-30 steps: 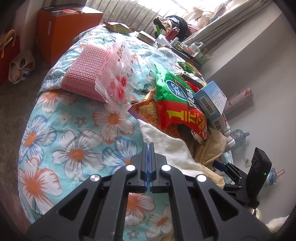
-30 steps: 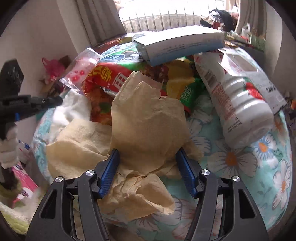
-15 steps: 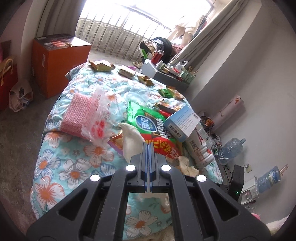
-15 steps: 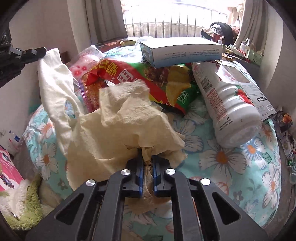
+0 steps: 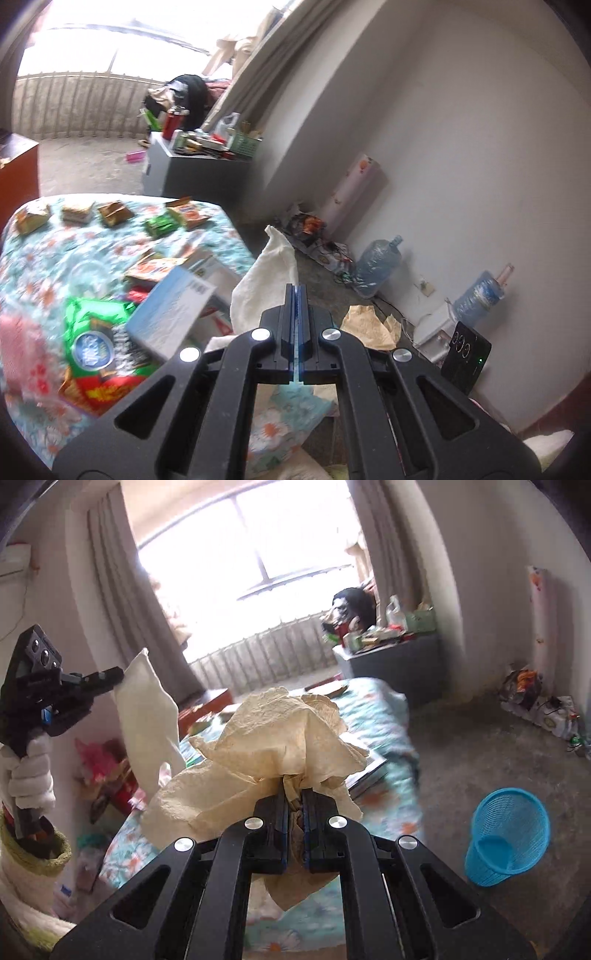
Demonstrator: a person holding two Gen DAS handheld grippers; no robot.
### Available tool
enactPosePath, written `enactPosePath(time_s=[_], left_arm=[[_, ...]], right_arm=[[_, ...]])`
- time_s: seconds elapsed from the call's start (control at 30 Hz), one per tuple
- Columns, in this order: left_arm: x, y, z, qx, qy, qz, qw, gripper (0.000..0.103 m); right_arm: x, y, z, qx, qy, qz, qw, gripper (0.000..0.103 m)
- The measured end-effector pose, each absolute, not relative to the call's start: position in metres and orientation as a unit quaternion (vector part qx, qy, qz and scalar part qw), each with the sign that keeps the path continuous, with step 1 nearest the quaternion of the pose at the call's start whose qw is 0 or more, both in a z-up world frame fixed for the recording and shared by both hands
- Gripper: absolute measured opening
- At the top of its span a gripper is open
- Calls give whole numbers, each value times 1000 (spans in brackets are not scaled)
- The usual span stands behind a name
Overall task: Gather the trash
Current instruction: 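Carry the beige plastic over the blue wastebasket and open the right tool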
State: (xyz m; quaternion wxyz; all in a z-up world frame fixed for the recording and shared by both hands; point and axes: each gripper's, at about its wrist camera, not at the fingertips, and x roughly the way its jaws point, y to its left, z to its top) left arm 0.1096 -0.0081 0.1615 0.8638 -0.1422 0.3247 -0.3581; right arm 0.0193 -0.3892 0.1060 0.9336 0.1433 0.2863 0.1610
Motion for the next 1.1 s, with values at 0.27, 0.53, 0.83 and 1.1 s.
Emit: enactPosePath(time_s=[0.27, 0.53, 0.83, 1.1], left_arm=[[185, -222, 168, -31, 370, -470, 801, 0], [248, -431, 67, 83, 463, -480, 740, 0], [304, -556, -89, 133, 554, -427, 702, 4], [318, -566, -142, 154, 571, -368, 718, 56]], right_arm=[[51, -524, 95, 193, 287, -12, 938, 6], [112, -636, -16, 272, 386, -121, 873, 6], [170, -715, -162, 397, 455, -144, 784, 9], [198, -735, -295, 471, 519, -171, 692, 41]])
